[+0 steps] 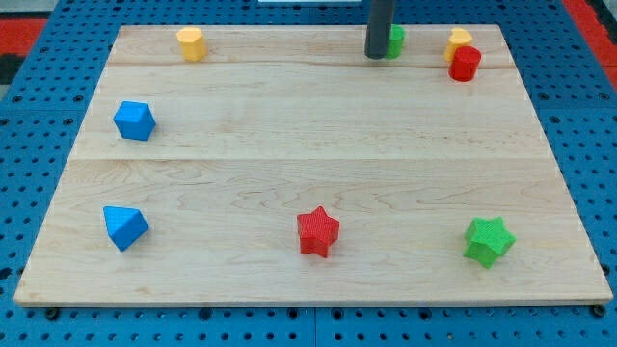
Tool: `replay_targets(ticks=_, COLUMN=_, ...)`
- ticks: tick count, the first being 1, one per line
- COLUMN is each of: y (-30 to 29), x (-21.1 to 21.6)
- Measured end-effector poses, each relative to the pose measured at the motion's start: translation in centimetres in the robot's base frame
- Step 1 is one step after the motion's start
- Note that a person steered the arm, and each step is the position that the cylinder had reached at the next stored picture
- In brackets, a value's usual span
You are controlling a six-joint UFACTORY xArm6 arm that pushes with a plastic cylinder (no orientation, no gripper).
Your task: Move your arm towards the yellow hexagon
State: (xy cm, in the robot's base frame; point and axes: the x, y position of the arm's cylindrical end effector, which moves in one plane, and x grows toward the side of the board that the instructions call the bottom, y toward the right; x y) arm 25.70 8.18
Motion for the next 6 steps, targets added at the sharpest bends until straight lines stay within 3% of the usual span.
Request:
replay_targets(ticks=1, y=-6.2, x=4.2)
replay_targets(ticks=2, y=-17.7, x=5.0)
replay_targets(ticks=3, y=-29.9, x=4.6)
replay_targets(ticks=4, y=-34.5, x=1.9)
replay_targets(ticks=5, y=-33.1, x=-0.5)
replay_targets(ticks=6, y=-27.2, x=-0.8)
